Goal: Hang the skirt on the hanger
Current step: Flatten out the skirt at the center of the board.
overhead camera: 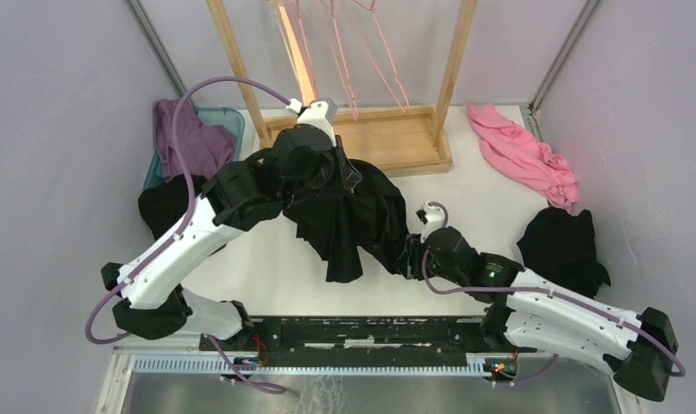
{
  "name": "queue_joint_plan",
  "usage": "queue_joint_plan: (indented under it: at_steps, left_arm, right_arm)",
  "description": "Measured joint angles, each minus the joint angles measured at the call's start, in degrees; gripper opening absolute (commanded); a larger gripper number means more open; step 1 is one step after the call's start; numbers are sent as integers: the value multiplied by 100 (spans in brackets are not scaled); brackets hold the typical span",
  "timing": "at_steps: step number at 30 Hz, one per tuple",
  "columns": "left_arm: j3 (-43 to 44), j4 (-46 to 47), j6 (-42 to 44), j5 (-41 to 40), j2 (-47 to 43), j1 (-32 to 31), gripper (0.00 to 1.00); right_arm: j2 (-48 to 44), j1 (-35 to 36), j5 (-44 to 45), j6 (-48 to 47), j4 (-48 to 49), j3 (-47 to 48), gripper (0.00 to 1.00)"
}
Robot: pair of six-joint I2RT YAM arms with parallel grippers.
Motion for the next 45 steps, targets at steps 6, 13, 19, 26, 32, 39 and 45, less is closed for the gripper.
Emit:
queue_joint_plan:
  at_steps: [6, 13, 19, 26, 32, 39, 45]
  left_arm:
    - [0, 13, 4, 24, 0, 57, 4]
    - [74, 22, 17, 55, -55, 210, 5]
    - [153, 160, 2, 179, -603, 262, 5]
    - [-1226, 874, -295, -173, -2251, 262, 6]
    - [-2664, 1239, -789, -634, -3495, 267, 7]
    - [-3930, 1762, -1268, -767, -3545, 264, 7]
    - [-4531, 2352, -1353, -796, -3488, 267, 5]
  right_arm:
    - [262, 0, -50, 35, 264, -7, 1]
    - [271, -22, 623, -396, -1023, 1211, 1]
    - [514, -151, 1471, -1174, -2212, 3744, 1]
    - [1239, -203, 2124, -1910, -3239, 5654, 1]
    - [1606, -221, 2155, -2175, -3744, 6070, 1]
    - [1554, -225, 2111, -2208, -4044, 5949, 1]
    - [1646, -339, 2218, -2308, -4094, 5945, 1]
